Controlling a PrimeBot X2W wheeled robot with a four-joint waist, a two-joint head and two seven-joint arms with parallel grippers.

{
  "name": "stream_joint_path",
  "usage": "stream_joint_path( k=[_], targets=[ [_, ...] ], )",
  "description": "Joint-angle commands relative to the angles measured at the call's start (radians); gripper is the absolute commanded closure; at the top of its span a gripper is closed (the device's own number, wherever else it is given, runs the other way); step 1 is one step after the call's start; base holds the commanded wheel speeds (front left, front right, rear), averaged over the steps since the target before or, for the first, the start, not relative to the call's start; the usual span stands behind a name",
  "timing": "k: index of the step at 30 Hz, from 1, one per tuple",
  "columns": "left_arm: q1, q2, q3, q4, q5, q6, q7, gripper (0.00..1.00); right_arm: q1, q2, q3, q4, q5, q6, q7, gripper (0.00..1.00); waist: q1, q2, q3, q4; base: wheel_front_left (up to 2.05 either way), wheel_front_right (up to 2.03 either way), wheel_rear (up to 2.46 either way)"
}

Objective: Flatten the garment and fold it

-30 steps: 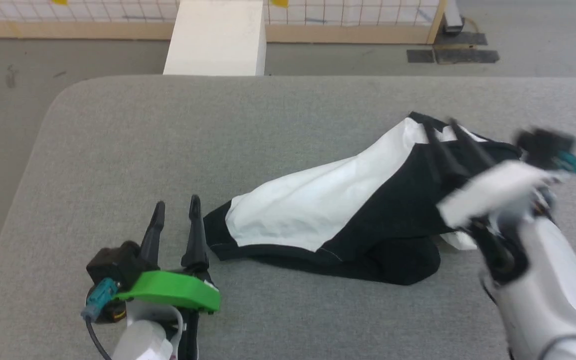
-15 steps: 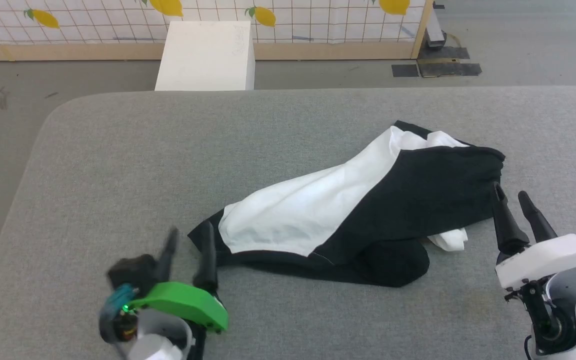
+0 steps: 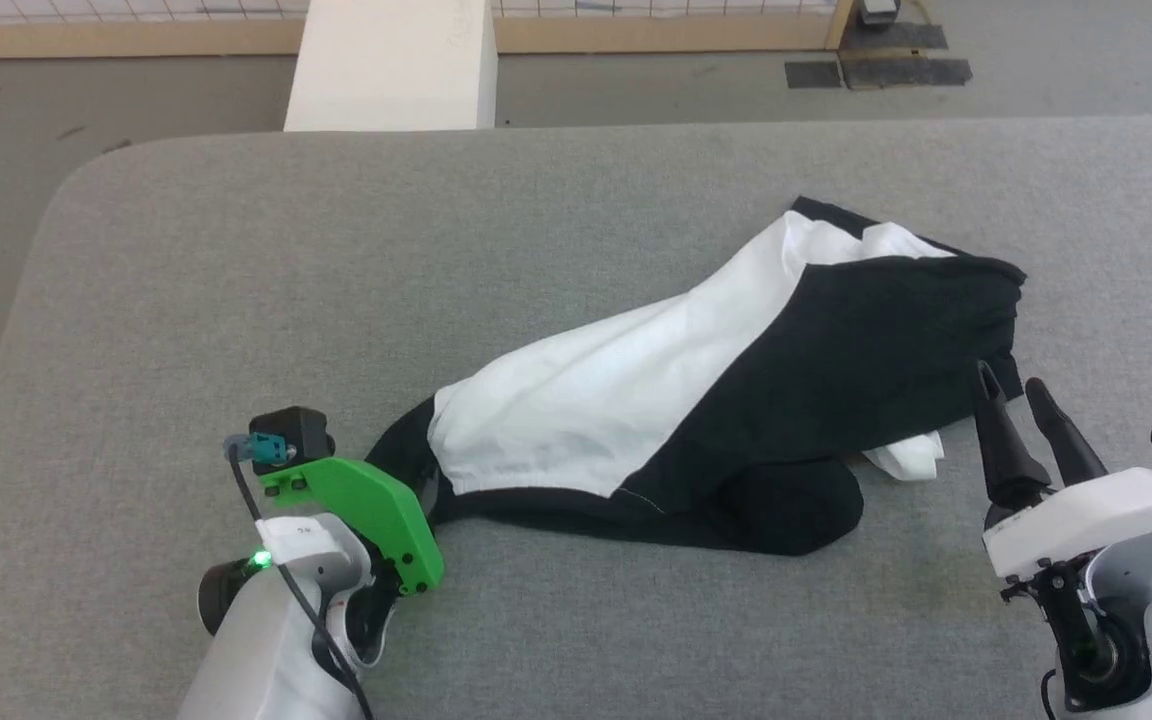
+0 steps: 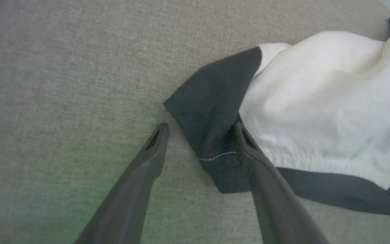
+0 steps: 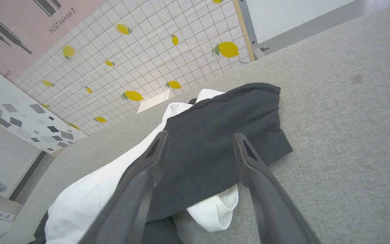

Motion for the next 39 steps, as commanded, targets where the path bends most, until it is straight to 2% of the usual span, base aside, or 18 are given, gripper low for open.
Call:
stream_joint_path(
  k=[1,2,11,20,25,29,32,35,39],
  targets=[
    [-0.013,0.002,0.002,0.0,-0.011,-0.001,-0.008,0.56,-0.012,0.0,-0.005,0.005,0.003,-0.001,-0.01,0.0,0.0,0.0,0.016,-0.015,0.0,0.0,0.0],
    [-0.015,0.001,0.002,-0.003,-0.012,-0.005,-0.016,1.0,-0.012,0.0,-0.01,0.006,0.003,-0.001,-0.014,0.0,0.0,0.0,0.02,-0.016,0.0,0.0,0.0],
    [-0.067,0.008,0.037,-0.057,-0.037,-0.045,-0.13,1.0,-0.013,0.0,-0.017,0.03,0.002,-0.001,-0.032,0.0,0.0,0.0,0.006,-0.001,0.0,0.0,0.0],
    [-0.41,0.042,0.047,-0.152,-0.015,-0.102,-0.21,1.0,-0.024,0.0,-0.006,0.05,0.001,-0.001,-0.034,0.0,0.0,0.0,-0.021,0.028,0.0,0.0,0.0],
    [-0.498,0.053,0.048,-0.23,-0.011,-0.112,-0.218,1.0,-0.021,0.0,0.004,0.06,0.007,-0.001,-0.041,0.0,0.0,0.0,-0.023,0.024,0.0,0.0,0.0],
    [-0.399,0.04,0.012,-0.304,-0.026,-0.12,-0.184,1.0,-0.005,0.0,0.002,0.075,0.012,-0.001,-0.049,0.0,0.0,0.0,-0.025,0.024,0.0,0.0,0.0],
    [-0.232,0.016,-0.047,-0.335,-0.055,-0.123,-0.134,1.0,0.005,0.0,-0.001,0.086,0.013,-0.001,-0.053,0.0,0.0,0.0,-0.029,0.027,0.0,0.0,0.0],
    [-0.013,-0.01,-0.113,-0.331,-0.109,-0.109,-0.081,1.0,0.012,0.0,-0.002,0.096,0.012,-0.001,-0.057,0.0,0.0,0.0,-0.032,0.031,0.0,0.0,0.0],
    [0.136,-0.019,-0.181,-0.293,-0.129,-0.089,-0.024,1.0,0.007,0.0,0.003,0.106,0.012,-0.001,-0.057,0.0,0.0,0.0,-0.033,0.038,0.0,0.0,0.0]
  ],
)
